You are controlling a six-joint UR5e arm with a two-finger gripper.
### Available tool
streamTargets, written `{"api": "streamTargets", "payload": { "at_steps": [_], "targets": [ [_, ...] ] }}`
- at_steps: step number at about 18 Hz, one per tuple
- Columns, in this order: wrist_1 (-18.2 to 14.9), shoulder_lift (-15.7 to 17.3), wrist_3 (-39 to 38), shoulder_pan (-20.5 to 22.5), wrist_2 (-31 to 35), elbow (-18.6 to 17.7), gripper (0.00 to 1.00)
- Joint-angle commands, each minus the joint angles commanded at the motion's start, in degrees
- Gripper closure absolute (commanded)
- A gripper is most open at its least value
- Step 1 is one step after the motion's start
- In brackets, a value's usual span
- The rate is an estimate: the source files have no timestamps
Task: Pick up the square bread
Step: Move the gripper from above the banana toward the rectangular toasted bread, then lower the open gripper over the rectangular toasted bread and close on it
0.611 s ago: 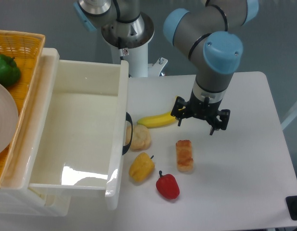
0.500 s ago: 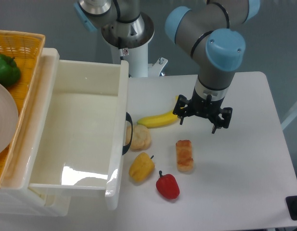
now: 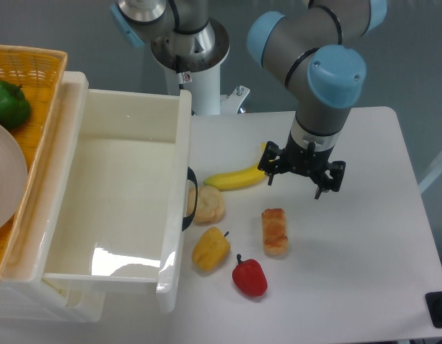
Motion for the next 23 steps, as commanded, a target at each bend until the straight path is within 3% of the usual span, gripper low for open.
{"api": "streamTargets", "payload": {
  "at_steps": [4,8,15,23],
  "targets": [
    [0.35,-0.87,-0.09,0.27,-0.18,-0.79,0.00],
    [2.99,-2.98,-0.18,0.09,0.17,-2.81,0.00],
    [3.52,-6.76,-0.35,-0.17,-0.09,-5.01,0.00],
    [3.69,-11.07,-2.01,-0.26,-0.35,-3.78,0.00]
  ]
}}
